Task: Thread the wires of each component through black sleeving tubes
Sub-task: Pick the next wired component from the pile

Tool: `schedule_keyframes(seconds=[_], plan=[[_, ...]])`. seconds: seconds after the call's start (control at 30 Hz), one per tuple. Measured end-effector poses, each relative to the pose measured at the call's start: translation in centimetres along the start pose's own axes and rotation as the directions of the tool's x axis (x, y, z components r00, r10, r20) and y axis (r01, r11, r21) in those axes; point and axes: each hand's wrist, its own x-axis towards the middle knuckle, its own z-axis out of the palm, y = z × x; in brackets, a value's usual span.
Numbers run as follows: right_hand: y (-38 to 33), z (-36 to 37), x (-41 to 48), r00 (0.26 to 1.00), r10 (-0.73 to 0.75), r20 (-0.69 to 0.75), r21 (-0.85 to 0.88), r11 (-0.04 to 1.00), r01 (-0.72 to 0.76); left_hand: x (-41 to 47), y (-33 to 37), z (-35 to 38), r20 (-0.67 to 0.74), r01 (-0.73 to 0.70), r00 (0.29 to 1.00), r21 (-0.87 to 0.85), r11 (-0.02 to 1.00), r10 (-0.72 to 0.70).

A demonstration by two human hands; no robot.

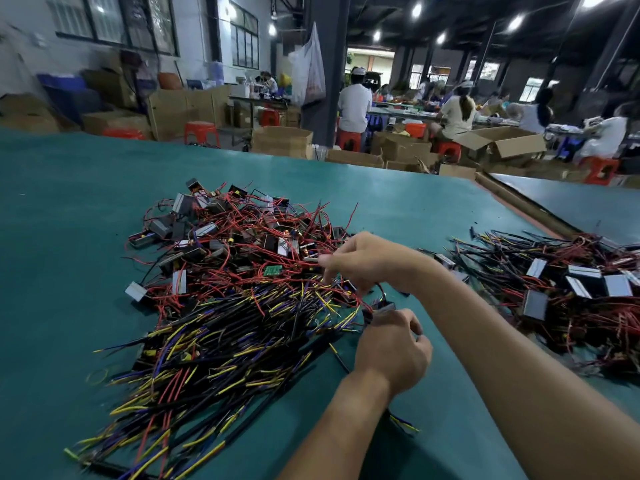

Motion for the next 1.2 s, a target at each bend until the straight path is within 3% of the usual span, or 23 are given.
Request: schedule_keyframes(seconds=[0.1,0.2,0.27,0.33,0.5,0.6,0.7,0.9,1.07,1.2], plan=[[-0.2,-0.9,-1.2,0.968,-0.183,-0.171,0.074,0.977,0.198,0.0,0.2,-0.1,-0.012,-0.001,1.000,-0.028,1.000,0.001],[-0.6,-3.7,-3.0,0.881,-0.108,-0.460,0.451,0.827,0.337,0.0,0.5,-0.3,-0.011,-0.017,1.000,-0.050,0.999,0.016],[-0.5,-5.7,-4.8,0.870,-0.070,-0.489,0.618,0.676,0.402,0.1,0.6,-0.4,-0.037,-0.028,0.999,-0.138,0.990,0.023],[0.1,-7.1,-6.7,0.896,-0.082,-0.436,0.684,0.616,0.390,0.2,0.9,-0.5,-0.075,-0.024,0.997,-0.264,0.964,0.005],[3.2,-6.6,-9.7,0.983,-0.106,-0.148,0.757,0.627,0.182,0.6,2.1,-1.5,-0.261,-0.051,0.960,-0.521,0.852,-0.102],[6.0,-4.6,-9.6,0.998,-0.038,-0.042,0.797,0.602,0.057,0.5,2.6,-2.1,-0.209,0.010,0.960,-0.638,0.770,-0.186],[8.8,-2.4,-9.0,0.998,0.038,0.039,0.765,0.641,-0.055,0.2,2.8,-1.9,-0.098,0.074,0.982,-0.597,0.799,-0.163],[11.9,-1.0,-8.4,0.975,0.069,-0.212,0.555,0.830,0.062,0.2,2.1,-0.8,-0.011,0.137,0.988,-0.425,0.895,-0.157],[12.8,-1.6,-9.2,0.972,0.106,-0.209,0.620,0.783,0.048,-0.1,2.3,-1.1,0.072,0.134,0.991,-0.433,0.892,-0.114],[12.9,-2.1,-9.4,0.943,0.161,-0.293,0.654,0.753,0.075,-0.2,2.5,-1.3,0.051,0.104,0.995,-0.452,0.886,-0.091]])
